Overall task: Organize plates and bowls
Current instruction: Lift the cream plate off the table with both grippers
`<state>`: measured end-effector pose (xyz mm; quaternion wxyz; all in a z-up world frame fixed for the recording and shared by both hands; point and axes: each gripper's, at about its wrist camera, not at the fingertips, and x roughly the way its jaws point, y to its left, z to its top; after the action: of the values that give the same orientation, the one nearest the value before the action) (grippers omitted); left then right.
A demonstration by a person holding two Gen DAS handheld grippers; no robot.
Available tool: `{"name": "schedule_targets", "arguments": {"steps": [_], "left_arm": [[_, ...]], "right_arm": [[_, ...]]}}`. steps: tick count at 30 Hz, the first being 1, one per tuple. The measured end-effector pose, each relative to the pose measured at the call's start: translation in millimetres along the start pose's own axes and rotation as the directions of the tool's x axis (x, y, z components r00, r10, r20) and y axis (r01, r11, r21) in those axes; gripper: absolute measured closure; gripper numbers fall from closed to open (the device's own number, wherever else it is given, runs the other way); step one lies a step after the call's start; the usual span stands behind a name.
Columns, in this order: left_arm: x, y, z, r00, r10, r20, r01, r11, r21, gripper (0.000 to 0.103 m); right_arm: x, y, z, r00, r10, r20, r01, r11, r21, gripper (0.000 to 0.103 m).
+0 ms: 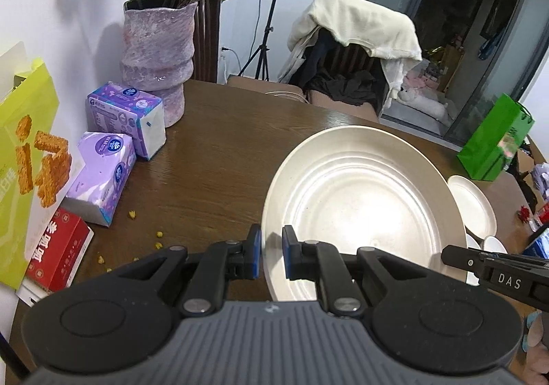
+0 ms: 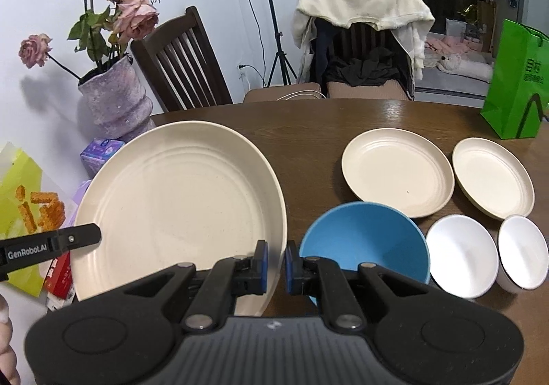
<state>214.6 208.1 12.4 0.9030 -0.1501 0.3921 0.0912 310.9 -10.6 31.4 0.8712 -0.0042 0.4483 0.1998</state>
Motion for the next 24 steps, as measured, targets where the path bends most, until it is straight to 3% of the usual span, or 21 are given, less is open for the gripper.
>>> {"name": "schedule_targets", "arguments": {"steps": [24], "left_arm": [[-30, -28, -48, 0.999, -0.049, -0.007, 0.049, 0.995, 0.086, 0.091]], "right_arm": [[-56, -22, -64, 0.998, -0.061, 0.034, 0.060, 0.998, 0.036, 0.093]]}}
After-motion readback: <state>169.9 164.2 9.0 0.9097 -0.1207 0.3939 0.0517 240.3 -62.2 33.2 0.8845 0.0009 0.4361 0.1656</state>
